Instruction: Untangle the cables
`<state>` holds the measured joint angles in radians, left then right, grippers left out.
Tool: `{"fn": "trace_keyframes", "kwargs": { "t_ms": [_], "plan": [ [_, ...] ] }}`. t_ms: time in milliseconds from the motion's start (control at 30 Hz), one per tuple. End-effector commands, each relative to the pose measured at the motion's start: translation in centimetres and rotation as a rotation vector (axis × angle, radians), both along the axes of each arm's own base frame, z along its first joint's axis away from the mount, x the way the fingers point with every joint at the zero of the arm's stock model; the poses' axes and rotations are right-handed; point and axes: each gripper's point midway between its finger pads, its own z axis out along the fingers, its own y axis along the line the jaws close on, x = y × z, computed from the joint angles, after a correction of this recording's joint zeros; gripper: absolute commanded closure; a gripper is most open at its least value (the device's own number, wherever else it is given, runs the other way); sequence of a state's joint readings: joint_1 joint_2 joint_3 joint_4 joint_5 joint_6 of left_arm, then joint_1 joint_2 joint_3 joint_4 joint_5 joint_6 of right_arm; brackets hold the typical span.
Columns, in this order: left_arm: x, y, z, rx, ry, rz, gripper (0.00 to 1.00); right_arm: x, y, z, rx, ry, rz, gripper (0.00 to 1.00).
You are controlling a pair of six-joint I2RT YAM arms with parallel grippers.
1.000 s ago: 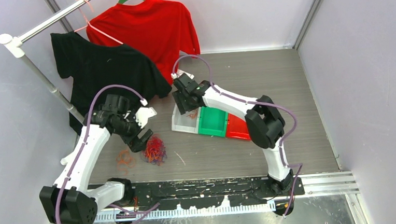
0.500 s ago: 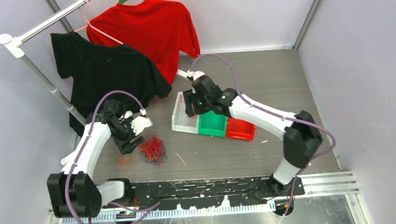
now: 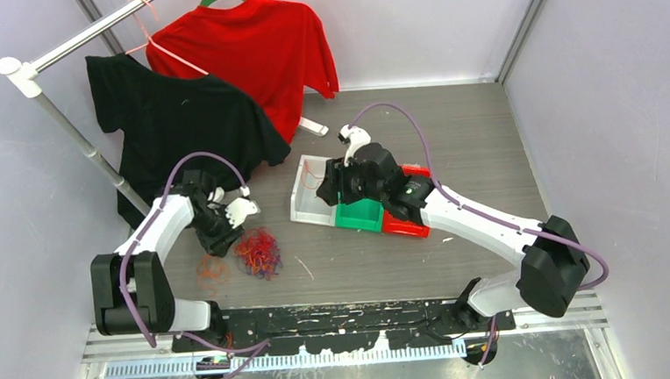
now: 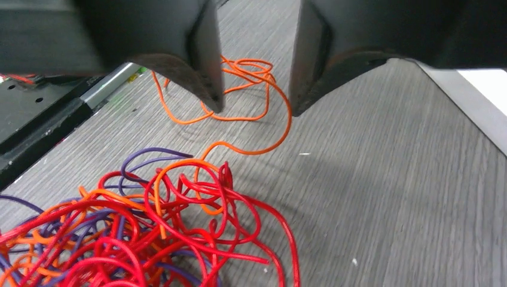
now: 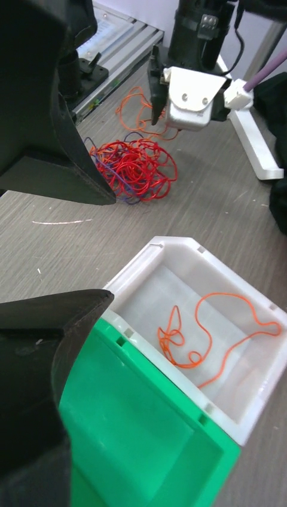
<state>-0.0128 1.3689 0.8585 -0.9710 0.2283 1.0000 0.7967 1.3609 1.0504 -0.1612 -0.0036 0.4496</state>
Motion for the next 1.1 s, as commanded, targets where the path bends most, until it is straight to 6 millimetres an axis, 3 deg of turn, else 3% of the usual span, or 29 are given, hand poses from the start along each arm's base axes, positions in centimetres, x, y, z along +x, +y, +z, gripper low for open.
{"fn": "trace_keyframes", "kwargs": {
  "t_ms": [0, 67, 133, 367, 533, 667, 833, 1067],
  "plan": [
    [0.0, -1.1, 1.1, -0.067, -0.003, 0.022, 0.69, -0.8, 1.5, 3.7, 0.177, -0.071, 0.047, 0.42],
    [0.0, -1.2, 2.9, -0.068, -0.015, 0.04, 0.9, -1.2, 2.3, 4.0, 0.198, -0.085, 0.08, 0.41],
    [0.0, -1.6, 5.3, -0.091, -0.043, 0.053, 1.0, -1.6, 3.4, 4.5, 0.214, -0.106, 0.124, 0.39],
    [-0.6, -4.6, 15.6, -0.268, -0.194, 0.061, 1.0, -3.9, 8.1, 7.5, 0.327, -0.254, 0.302, 0.3],
    [-1.0, -6.9, 21.0, -0.406, -0.241, 0.096, 1.0, -6.8, 11.1, 10.1, 0.429, -0.396, 0.46, 0.24],
    [-1.2, -8.9, 24.6, -0.515, -0.308, 0.1, 1.0, -7.3, 12.6, 11.7, 0.491, -0.407, 0.498, 0.22],
    [-0.7, -9.9, 28.8, -0.559, -0.499, 0.066, 1.0, -8.0, 13.3, 11.7, 0.528, -0.409, 0.533, 0.11],
    [0.7, -10.2, 35.5, -0.641, -0.853, 0.018, 1.0, -7.9, 14.0, 10.1, 0.529, -0.399, 0.534, 0.09]
  ]
}}
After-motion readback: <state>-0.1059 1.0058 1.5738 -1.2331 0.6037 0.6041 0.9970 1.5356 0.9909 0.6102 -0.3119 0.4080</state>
